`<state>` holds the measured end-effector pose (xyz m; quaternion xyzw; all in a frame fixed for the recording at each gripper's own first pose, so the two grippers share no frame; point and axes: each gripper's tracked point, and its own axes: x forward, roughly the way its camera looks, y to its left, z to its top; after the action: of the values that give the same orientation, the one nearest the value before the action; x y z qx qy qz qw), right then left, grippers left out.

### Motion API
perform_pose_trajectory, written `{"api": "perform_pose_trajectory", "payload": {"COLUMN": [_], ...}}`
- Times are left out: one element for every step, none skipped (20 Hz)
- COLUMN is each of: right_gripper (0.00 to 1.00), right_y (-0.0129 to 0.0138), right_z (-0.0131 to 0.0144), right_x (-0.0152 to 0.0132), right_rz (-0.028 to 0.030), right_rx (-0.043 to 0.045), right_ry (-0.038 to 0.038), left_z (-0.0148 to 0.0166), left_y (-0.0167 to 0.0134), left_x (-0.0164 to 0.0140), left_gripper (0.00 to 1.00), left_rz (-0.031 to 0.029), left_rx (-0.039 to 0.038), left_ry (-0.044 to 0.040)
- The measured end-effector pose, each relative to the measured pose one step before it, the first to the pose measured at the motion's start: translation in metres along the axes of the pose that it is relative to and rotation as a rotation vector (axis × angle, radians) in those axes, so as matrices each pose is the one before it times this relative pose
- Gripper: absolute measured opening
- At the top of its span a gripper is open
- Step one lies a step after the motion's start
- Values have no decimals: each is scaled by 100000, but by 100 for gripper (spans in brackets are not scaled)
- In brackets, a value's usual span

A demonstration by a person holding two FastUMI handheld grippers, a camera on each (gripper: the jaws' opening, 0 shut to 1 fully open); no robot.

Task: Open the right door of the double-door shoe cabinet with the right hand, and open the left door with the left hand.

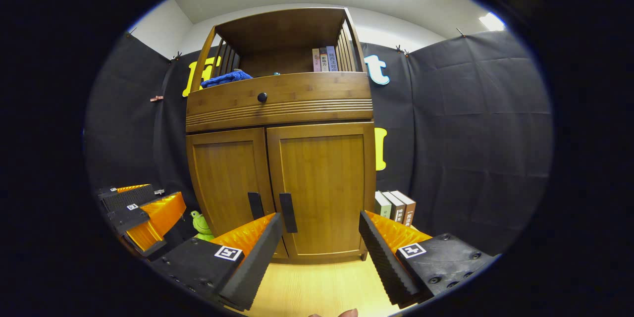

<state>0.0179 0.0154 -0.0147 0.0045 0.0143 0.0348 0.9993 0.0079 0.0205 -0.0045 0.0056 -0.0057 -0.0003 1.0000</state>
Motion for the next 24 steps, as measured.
{"api": "perform_pose_trajectory", "payload": {"right_gripper": [98,98,98,98,98,98,98,98,98,98,98,98,98,98,98,98,98,98,94,92,82,78,68,58], "right_y": [342,140,343,382,503,643,622,462,300,231,293,405,111,71,243,223,295,213,-11,-393,-83,87,300,385], "right_z": [-176,-170,-286,-388,-382,-467,-476,-702,-511,-486,-339,-762,-914,-626,-806,-913,-837,-809,-570,-398,-196,-226,240,591], "right_x": [620,694,908,1111,1099,1406,1361,1415,1238,1093,1207,1298,1319,999,1217,1074,1031,846,1069,1033,473,887,312,173], "right_rz": [674,748,1175,674,1037,1207,974,806,573,324,46,49,-833,-686,-157,56,-124,-141,-766,-1909,-657,-588,470,1135], "right_rx": [-559,-732,-61,390,930,1066,768,50,-472,-1186,-1340,-1245,-1255,-773,-716,-190,355,1156,655,-57,1444,1602,1805,974], "right_ry": [29,455,587,943,852,737,1113,1177,426,281,-157,558,1337,1079,1147,1278,1515,1258,1158,907,540,312,-653,-1937], "left_z": [-239,-155,-182,-12,-187,-66,-230,-118,-302,-164,-391,-292,-329,-205,-274,-61,-236,-130,-285,-164,-451,-189,-229,-112], "left_y": [158,116,161,161,167,88,110,161,161,101,51,125,198,304,262,437,377,438,441,653,647,516,542,437], "left_x": [-55,-91,-71,-70,26,43,-85,85,-191,-112,56,143,52,62,-53,-3,-36,-19,-15,11,4,-28,-55,-101], "left_gripper": [92,92,92,94,94,94,94,92,92,92,94,94,94,94,94,92,94,92,94,92,92,94,94,94], "left_rz": [-198,-261,-420,-229,-262,-229,-162,-121,6,-8,-343,-390,-7,114,389,609,554,412,465,1027,1214,993,801,614], "left_rx": [242,-100,-252,-190,92,312,376,495,398,-101,-764,-1076,-942,-623,-246,111,159,-115,-293,-299,-236,-16,90,133], "left_ry": [22,187,121,-5,-117,-86,-103,18,255,482,753,836,928,738,402,244,223,270,280,534,798,662,527,401]}}
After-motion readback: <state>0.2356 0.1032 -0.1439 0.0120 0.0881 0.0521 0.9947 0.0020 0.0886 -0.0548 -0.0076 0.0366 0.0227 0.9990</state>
